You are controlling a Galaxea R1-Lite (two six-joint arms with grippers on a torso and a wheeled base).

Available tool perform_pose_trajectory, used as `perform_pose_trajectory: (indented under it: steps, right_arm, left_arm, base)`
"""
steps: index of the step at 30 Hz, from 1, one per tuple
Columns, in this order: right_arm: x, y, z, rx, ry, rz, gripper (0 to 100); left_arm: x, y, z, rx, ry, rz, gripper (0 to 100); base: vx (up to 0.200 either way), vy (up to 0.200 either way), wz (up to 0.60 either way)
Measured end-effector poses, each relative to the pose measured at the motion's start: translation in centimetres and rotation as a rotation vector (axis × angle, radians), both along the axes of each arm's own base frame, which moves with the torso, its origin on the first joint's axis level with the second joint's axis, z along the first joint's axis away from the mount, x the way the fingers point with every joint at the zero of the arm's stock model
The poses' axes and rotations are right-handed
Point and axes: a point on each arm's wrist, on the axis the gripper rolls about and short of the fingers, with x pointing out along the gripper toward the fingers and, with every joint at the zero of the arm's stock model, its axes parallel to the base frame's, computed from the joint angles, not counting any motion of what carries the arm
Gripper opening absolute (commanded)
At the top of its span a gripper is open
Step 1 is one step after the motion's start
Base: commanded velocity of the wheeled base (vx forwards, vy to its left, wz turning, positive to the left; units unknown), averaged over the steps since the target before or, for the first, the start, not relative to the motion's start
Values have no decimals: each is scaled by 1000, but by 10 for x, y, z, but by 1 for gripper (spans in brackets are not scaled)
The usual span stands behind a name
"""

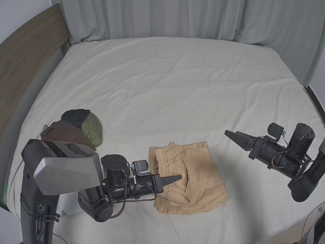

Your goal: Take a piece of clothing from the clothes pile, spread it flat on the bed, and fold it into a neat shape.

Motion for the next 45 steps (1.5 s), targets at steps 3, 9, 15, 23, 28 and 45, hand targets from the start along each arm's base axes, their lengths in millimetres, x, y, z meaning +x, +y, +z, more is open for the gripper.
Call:
perform_pose_trajectory:
  steps: [3,9,15,23,28,45]
  right_arm:
    - [0,0,0,-1,0,-2,100]
    - [0,-1,-1,-1,2,-3,100]
    - [1,-1,0,0,1,-3,100]
    - [1,0,0,0,-3,0,100]
    - [1,0,1,1,-5,0,100]
    - [1,-1,1,2,-8,-1,100]
  left_arm:
    - [0,-7,-1,-12,13,-6,0]
    - [3,-15,-1,-30,11,-15,0]
    - [3,-22,-5,-30,5,-32,0]
    - [4,-26,-9,-27,1,-26,0]
    - [4,-27,-12,-23,5,-25,0]
    - [5,-32,-18,-12,-22,-31,100]
  base:
    - [0,0,0]
    - [0,0,0]
    - [0,0,0]
    - [0,0,0]
    - [0,0,0]
    - [0,0,0]
